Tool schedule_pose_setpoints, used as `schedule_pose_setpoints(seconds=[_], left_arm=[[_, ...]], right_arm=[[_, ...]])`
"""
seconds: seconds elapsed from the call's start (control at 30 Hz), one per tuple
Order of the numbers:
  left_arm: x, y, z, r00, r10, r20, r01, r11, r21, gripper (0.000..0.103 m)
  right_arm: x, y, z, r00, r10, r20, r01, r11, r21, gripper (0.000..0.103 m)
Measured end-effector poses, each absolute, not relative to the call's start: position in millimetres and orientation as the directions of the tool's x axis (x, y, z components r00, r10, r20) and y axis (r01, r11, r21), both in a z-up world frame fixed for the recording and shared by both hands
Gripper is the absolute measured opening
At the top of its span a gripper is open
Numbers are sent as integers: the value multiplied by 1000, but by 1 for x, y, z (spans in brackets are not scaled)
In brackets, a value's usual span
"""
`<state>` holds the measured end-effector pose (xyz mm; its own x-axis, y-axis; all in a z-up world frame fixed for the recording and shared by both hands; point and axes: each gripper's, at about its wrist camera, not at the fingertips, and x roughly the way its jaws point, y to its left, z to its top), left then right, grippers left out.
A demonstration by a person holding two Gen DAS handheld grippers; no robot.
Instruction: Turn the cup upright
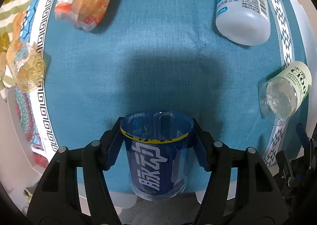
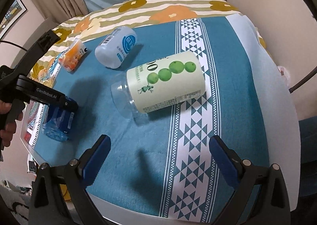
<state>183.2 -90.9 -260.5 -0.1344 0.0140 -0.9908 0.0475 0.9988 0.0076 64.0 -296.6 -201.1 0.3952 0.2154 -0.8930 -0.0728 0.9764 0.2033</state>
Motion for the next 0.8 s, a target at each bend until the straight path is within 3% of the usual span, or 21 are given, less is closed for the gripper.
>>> schedule_pose_setpoints(seconds=[0.43, 0.63, 0.8], left_arm=[[163, -89, -220, -48, -81, -996, 21, 996, -82, 66], [138, -78, -188, 143, -126, -982, 25, 992, -124, 65], [116, -74, -172, 416, -108, -903, 92, 993, -77, 65]], right_arm=[[59, -290, -181, 442, 218, -870, -86, 976, 201, 99], [49, -284, -172, 466, 221, -857, -103, 975, 196, 99], [38, -279, -172, 491, 213, -845, -117, 977, 178, 99]])
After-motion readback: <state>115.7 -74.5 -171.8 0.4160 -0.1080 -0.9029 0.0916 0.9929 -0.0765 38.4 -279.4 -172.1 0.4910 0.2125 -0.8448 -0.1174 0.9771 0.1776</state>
